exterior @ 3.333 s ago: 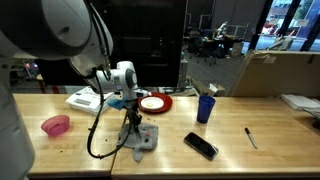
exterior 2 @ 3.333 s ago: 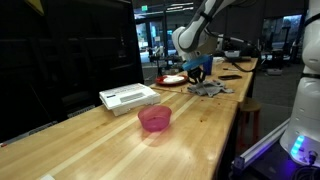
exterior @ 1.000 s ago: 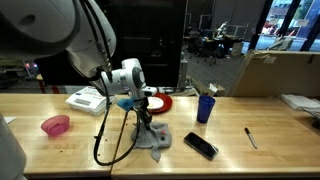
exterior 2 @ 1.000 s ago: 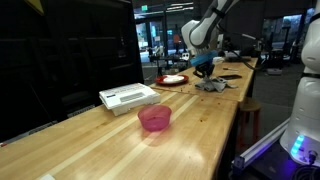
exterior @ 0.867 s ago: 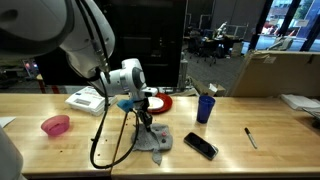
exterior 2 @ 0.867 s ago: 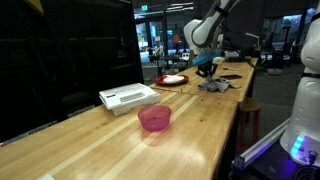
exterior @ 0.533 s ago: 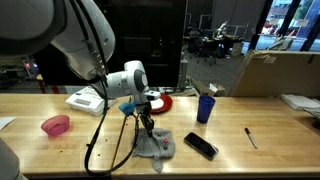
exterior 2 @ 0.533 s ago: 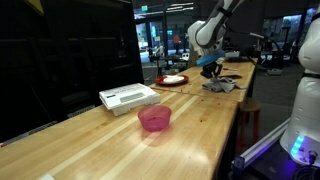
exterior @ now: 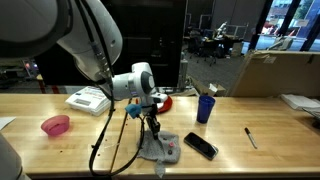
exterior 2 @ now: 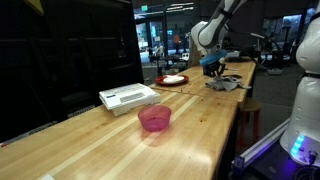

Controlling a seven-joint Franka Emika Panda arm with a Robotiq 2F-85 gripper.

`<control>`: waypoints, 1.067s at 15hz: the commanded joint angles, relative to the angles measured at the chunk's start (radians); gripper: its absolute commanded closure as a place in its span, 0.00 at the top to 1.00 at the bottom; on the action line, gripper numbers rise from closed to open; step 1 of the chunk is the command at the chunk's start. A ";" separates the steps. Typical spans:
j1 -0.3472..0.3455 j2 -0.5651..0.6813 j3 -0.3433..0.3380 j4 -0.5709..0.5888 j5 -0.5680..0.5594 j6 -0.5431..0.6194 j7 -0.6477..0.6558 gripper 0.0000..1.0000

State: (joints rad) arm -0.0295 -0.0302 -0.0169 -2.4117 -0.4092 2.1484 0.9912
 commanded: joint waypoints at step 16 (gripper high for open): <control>-0.001 0.214 -0.068 0.339 -0.131 -0.023 0.122 0.02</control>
State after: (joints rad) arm -0.0441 0.1322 -0.0592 -2.1441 -0.5023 2.1429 1.0509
